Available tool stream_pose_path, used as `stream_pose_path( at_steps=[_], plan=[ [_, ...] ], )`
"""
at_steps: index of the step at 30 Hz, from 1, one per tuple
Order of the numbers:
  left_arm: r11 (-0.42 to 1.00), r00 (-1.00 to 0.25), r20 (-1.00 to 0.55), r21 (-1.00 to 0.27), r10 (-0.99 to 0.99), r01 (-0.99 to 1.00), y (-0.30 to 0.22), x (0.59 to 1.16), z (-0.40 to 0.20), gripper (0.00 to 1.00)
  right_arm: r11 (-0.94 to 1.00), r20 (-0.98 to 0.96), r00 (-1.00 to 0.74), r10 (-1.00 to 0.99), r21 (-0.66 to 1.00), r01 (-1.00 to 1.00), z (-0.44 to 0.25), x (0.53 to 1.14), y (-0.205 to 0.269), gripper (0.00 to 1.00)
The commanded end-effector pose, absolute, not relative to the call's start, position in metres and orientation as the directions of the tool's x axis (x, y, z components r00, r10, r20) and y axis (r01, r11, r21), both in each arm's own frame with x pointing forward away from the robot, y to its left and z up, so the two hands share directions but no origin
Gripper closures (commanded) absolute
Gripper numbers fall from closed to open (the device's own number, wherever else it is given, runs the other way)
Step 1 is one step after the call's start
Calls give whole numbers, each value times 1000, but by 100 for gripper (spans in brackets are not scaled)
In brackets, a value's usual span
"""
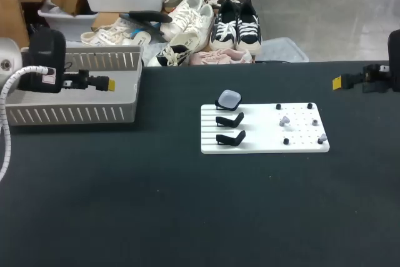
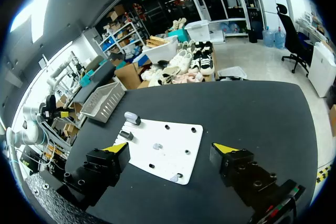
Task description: Pick up each earbud case from the left stands, insert the matching earbuds, close the lid, and place the case in the box.
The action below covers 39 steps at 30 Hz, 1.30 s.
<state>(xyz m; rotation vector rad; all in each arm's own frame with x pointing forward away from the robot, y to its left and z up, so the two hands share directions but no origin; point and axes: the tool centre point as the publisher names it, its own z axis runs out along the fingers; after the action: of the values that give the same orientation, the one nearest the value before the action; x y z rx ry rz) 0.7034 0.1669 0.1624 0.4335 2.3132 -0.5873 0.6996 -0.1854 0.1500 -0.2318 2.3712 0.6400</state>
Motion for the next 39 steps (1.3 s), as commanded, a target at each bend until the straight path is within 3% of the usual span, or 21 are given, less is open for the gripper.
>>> stream_pose_path(
  at_steps=[1,15,17,26,39],
  plan=[
    [778,-612,-758,-236,228,583,153,713,169,0,863,-643,-766,0,386,-324,150,700,-186,0],
    [472,-308,-826,-59,472,880,102,739,186,0,863,-643,-766,0,386,-324,150,700,-186,0],
    [487,-311,-819,-44,483,872,96,748,182,0,863,-643,-766,0,386,-324,150,700,-186,0],
    [303,-165,-818,13,552,953,59,766,162,0,863,-643,-766,0,386,-324,150,700,-186,0],
    [108,-84,-808,-26,583,994,7,778,122,0,863,-643,-766,0,386,-324,150,700,-186,0]
  ],
)
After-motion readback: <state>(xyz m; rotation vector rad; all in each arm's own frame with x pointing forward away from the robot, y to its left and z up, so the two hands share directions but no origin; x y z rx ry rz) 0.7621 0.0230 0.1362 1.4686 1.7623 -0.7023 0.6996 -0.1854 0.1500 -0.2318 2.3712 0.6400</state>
